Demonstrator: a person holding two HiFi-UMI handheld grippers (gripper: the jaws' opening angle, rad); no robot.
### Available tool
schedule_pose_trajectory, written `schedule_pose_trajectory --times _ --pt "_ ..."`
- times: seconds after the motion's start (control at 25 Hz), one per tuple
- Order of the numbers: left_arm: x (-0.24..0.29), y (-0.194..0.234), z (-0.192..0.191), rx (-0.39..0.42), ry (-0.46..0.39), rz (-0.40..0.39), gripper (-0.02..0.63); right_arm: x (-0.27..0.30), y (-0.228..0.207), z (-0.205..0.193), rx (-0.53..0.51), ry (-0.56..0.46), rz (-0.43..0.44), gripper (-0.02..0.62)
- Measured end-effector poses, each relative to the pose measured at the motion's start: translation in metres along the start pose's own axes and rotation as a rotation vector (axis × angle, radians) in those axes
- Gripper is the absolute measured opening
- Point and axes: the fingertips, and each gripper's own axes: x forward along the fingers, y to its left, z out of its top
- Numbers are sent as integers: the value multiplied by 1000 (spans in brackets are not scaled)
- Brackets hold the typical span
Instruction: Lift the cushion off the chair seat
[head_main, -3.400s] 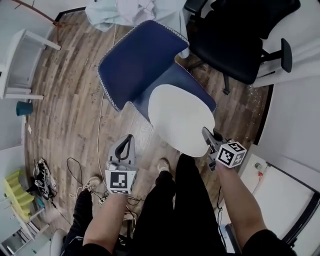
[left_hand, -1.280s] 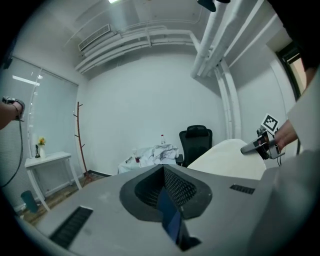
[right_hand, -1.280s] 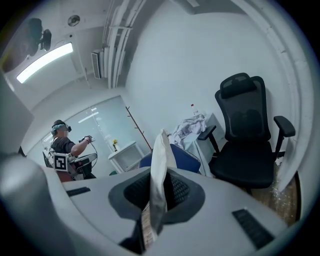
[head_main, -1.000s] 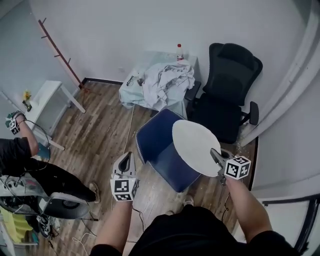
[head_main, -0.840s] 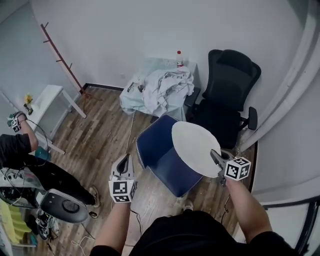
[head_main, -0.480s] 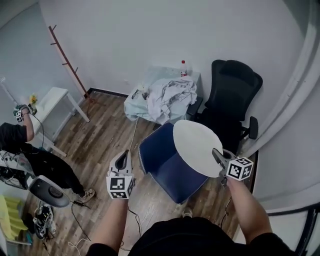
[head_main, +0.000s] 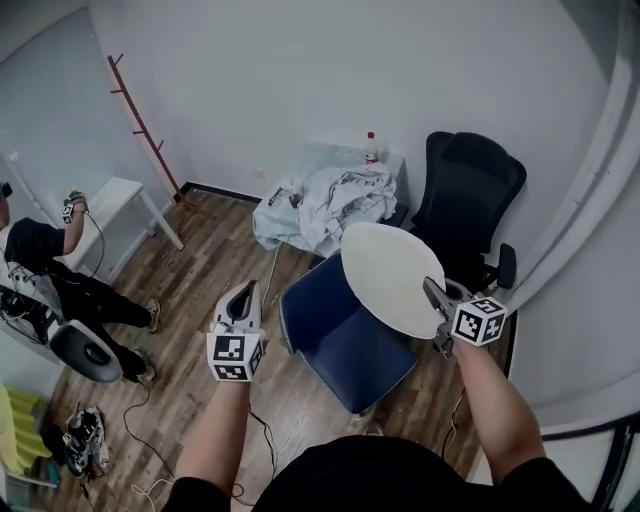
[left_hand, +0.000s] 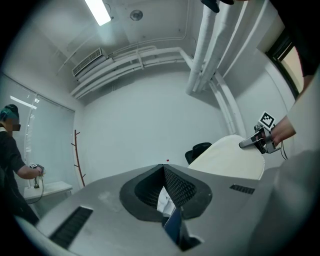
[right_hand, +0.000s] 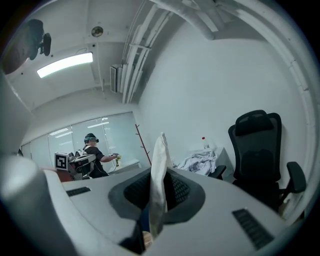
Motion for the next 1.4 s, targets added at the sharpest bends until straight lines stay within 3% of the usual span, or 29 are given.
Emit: schedule_pose_trajectory --times 0.56,1.4 --pt "2 12 24 7 -37 11 5 6 7 38 -38 -68 -8 35" --pt "-26 31 12 13 -23 48 5 17 26 40 4 -108 22 37"
